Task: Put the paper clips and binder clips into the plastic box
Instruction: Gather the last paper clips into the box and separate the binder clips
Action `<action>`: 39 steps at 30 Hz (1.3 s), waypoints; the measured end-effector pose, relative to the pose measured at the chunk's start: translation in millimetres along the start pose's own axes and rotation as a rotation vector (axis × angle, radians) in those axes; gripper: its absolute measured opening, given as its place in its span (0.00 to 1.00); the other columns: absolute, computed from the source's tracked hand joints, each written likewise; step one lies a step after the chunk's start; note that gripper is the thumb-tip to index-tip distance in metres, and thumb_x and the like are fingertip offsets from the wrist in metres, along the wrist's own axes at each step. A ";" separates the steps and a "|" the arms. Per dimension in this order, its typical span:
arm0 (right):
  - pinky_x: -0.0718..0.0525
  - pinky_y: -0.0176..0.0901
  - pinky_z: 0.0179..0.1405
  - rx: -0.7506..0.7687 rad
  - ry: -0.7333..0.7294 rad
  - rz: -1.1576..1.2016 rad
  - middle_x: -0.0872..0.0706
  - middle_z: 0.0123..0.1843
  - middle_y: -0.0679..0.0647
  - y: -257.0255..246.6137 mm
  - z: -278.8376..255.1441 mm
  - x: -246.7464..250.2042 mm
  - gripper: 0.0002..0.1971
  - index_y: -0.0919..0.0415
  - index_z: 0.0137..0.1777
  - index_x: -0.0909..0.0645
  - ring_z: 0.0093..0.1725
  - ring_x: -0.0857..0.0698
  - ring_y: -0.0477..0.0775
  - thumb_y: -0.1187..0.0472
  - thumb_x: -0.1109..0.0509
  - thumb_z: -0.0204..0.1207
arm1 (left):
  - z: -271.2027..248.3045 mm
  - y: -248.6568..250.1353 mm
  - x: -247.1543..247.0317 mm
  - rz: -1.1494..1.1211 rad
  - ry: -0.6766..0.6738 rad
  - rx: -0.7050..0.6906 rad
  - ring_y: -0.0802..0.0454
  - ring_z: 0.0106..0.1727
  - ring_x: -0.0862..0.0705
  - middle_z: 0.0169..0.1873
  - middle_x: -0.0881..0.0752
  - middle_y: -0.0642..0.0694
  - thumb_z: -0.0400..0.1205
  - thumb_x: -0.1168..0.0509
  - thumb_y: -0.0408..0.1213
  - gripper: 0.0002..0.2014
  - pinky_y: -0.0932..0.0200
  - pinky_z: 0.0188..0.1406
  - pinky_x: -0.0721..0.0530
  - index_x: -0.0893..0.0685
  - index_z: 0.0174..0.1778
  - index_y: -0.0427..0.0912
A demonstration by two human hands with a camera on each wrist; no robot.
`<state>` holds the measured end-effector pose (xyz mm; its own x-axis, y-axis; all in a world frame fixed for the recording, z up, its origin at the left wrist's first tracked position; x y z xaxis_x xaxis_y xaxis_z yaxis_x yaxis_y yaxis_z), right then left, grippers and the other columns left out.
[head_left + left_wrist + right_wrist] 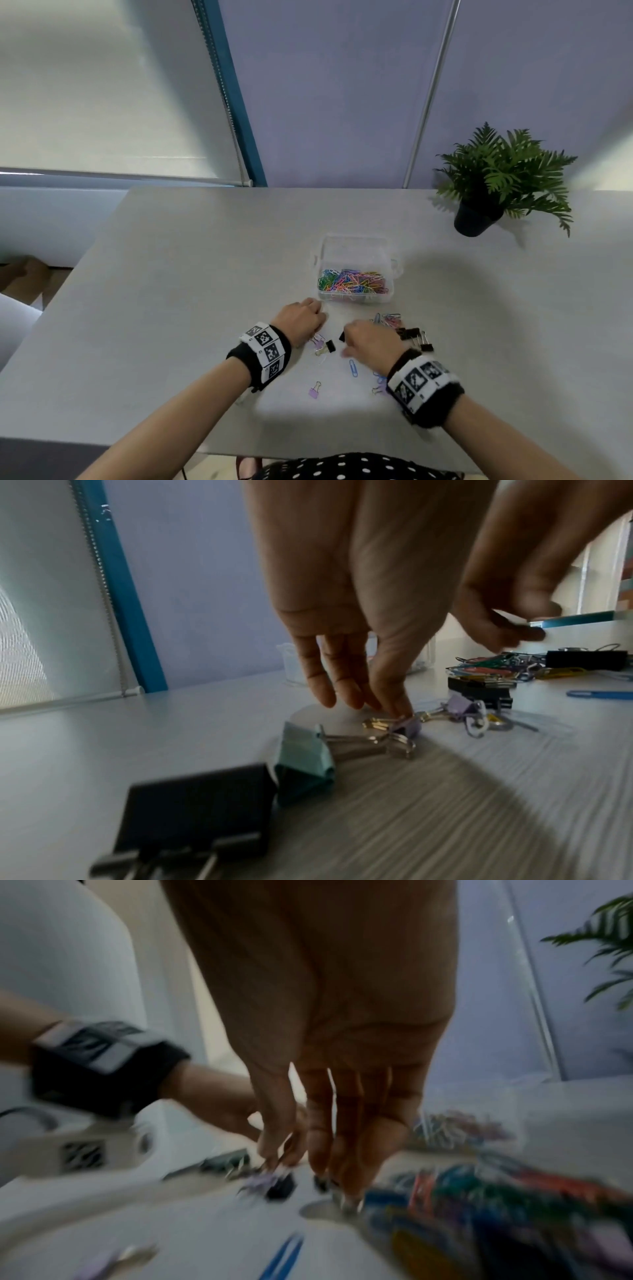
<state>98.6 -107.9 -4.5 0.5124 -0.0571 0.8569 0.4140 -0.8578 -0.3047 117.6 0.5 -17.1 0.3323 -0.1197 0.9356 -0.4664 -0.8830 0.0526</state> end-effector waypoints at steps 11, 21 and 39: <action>0.29 0.49 0.37 0.069 0.114 0.025 0.22 0.56 0.61 -9.7 -8.4 -24.8 0.07 0.65 0.53 0.28 0.56 0.23 0.62 0.70 0.38 0.76 | -19.0 -20.5 11.5 -0.499 0.191 0.096 0.49 0.39 0.25 0.39 0.23 0.47 0.74 0.39 0.28 0.04 0.65 0.36 0.31 0.26 0.41 0.40; 0.29 0.43 0.37 0.272 0.156 -0.094 0.26 0.58 0.58 -27.8 13.9 -15.0 0.13 0.64 0.57 0.29 0.60 0.28 0.57 0.62 0.33 0.76 | -59.8 -18.4 -14.9 -0.389 0.175 0.183 0.44 0.43 0.20 0.46 0.20 0.44 0.76 0.37 0.36 0.07 0.54 0.44 0.21 0.24 0.47 0.39; 0.24 0.47 0.51 0.191 0.109 0.041 0.25 0.59 0.56 -32.1 14.6 -22.3 0.19 0.63 0.57 0.27 0.63 0.29 0.54 0.55 0.29 0.71 | -53.3 9.6 -22.9 -0.394 0.280 0.235 0.47 0.55 0.21 0.55 0.22 0.45 0.80 0.39 0.34 0.10 0.57 0.52 0.22 0.24 0.57 0.39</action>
<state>84.8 -71.6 -19.9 0.4513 -0.1536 0.8791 0.5350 -0.7419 -0.4043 61.8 19.0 -19.4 0.1984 0.3383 0.9199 -0.1438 -0.9183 0.3688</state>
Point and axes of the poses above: each hand's wrist, its own z-axis towards the middle knuckle, its own x-axis out of the back of the hand, y = z × x, the point moved 7 cm from there along z, towards the middle knuckle
